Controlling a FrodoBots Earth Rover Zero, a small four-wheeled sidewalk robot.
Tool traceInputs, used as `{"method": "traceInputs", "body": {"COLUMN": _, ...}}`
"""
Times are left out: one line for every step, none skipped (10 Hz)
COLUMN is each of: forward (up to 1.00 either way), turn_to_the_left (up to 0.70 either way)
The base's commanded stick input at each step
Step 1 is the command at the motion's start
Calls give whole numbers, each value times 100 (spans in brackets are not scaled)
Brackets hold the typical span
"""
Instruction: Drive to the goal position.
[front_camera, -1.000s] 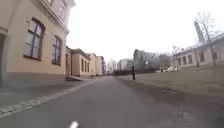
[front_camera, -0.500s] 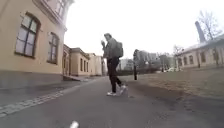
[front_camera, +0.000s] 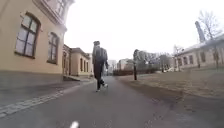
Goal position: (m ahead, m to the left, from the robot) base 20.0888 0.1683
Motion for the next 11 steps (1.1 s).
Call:
{"method": "traceInputs", "body": {"forward": 100, "turn_to_the_left": 3}}
{"method": "traceInputs", "body": {"forward": 100, "turn_to_the_left": 3}}
{"method": "traceInputs", "body": {"forward": 100, "turn_to_the_left": 3}}
{"method": "traceInputs", "body": {"forward": 100, "turn_to_the_left": 3}}
{"method": "traceInputs", "body": {"forward": 100, "turn_to_the_left": 3}}
{"method": "traceInputs", "body": {"forward": 100, "turn_to_the_left": 3}}
{"method": "traceInputs", "body": {"forward": 100, "turn_to_the_left": 3}}
{"method": "traceInputs", "body": {"forward": 100, "turn_to_the_left": 3}}
{"method": "traceInputs", "body": {"forward": 100, "turn_to_the_left": 3}}
{"method": "traceInputs", "body": {"forward": 100, "turn_to_the_left": 3}}
{"method": "traceInputs", "body": {"forward": 100, "turn_to_the_left": 3}}
